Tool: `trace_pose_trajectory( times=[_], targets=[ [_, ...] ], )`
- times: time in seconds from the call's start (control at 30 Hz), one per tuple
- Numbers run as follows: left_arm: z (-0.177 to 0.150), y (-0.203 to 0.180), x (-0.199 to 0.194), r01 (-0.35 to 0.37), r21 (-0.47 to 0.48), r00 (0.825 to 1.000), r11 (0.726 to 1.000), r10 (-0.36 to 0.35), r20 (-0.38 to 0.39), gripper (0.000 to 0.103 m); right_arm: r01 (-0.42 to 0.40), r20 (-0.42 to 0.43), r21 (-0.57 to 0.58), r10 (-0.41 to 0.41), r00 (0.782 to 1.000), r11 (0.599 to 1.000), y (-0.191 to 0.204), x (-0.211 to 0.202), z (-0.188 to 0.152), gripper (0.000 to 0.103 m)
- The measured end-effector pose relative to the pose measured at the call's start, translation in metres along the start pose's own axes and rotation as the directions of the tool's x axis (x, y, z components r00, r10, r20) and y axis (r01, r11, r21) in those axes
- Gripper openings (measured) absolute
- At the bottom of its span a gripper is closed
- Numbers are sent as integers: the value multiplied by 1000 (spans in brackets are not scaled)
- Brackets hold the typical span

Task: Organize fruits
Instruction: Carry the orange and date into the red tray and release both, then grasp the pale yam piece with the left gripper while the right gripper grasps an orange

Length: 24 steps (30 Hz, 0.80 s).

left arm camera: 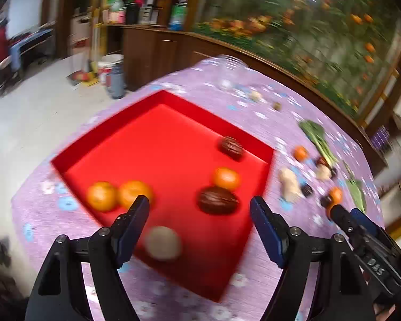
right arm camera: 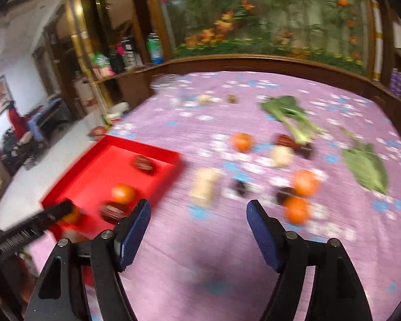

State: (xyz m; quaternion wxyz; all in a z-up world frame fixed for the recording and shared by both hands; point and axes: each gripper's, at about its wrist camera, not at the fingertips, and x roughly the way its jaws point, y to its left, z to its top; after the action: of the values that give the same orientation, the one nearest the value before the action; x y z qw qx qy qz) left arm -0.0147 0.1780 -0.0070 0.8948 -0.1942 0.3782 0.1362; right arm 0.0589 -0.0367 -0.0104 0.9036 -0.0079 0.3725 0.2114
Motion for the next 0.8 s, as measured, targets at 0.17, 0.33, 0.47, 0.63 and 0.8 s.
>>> trace_pose_trajectory(
  times=[0.17, 0.33, 0.47, 0.63, 0.8],
  targets=[
    [-11, -52, 11, 49, 124, 998, 991, -45, -34, 77, 116, -59, 29, -114, 992, 993, -60, 3, -22, 79],
    [-24, -101, 29, 65, 255, 997, 965, -51, -61, 77, 101, -88, 135, -90, 992, 986, -102, 7, -32, 79],
    [-26, -125, 46, 55, 299, 997, 953, -37, -64, 77, 81, -101, 98, -71, 992, 992, -103, 17, -28, 79],
    [-22, -134, 67, 39, 296, 997, 955, -16, -79, 77, 72, -94, 52, -67, 993, 996, -100, 36, -13, 71],
    [-15, -136, 86, 35, 266, 996, 963, -10, -93, 77, 72, -127, 6, -70, 989, 997, -98, 58, -5, 56]
  ],
)
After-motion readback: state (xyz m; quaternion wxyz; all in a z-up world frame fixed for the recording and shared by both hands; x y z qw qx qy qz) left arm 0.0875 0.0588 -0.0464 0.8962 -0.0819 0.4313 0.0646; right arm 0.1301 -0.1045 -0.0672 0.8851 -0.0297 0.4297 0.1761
